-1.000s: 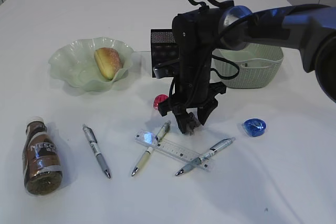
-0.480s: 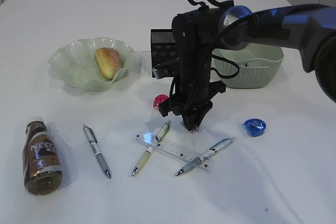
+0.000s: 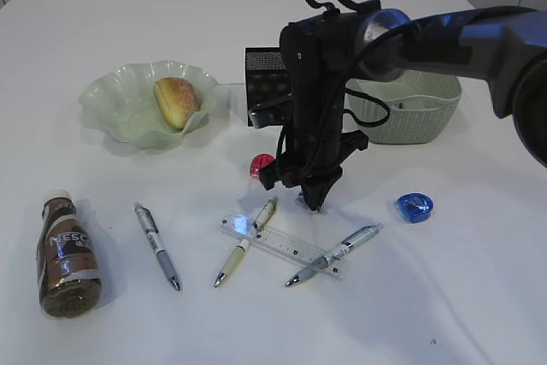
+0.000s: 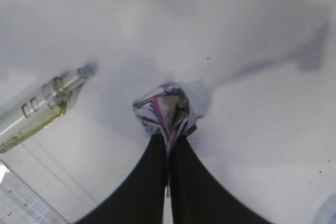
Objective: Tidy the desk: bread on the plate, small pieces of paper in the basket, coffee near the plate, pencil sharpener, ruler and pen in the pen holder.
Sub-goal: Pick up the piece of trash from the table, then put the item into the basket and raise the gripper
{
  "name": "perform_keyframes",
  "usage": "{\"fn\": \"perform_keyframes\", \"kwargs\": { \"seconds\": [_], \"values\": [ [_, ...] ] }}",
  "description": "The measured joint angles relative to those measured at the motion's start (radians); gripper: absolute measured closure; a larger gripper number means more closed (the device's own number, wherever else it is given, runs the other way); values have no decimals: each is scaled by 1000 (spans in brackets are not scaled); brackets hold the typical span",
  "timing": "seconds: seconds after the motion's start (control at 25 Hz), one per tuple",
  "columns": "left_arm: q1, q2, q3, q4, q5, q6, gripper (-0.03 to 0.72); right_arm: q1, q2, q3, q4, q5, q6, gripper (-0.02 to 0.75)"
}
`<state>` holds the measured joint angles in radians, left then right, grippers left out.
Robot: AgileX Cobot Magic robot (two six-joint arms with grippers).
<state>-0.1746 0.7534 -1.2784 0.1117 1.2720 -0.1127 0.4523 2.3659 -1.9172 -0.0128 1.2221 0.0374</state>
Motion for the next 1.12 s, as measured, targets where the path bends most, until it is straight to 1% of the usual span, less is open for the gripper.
{"fn": "perform_keyframes", "kwargs": {
  "seconds": [0.36, 0.76, 0.88, 0.96, 1.0, 1.04, 1.12],
  "values": [
    [0, 0, 0, 0, 0, 0, 186, 0, -29, -65, 13, 0, 0, 722],
    [0, 0, 0, 0, 0, 0, 186, -8, -59, -164, -59, 2, 41, 722],
    [0, 0, 0, 0, 0, 0, 186, -44, -74, -230, -61, 4, 52, 722],
    [0, 0, 0, 0, 0, 0, 186, -44, -74, -230, -61, 4, 52, 722],
    [0, 0, 0, 0, 0, 0, 186, -97, -77, -277, -57, 6, 56, 722],
    [0, 0, 0, 0, 0, 0, 186, -97, -77, -277, -57, 6, 56, 722],
    [0, 0, 0, 0, 0, 0, 187, -158, -87, -311, -54, 11, 60, 722]
  ]
}}
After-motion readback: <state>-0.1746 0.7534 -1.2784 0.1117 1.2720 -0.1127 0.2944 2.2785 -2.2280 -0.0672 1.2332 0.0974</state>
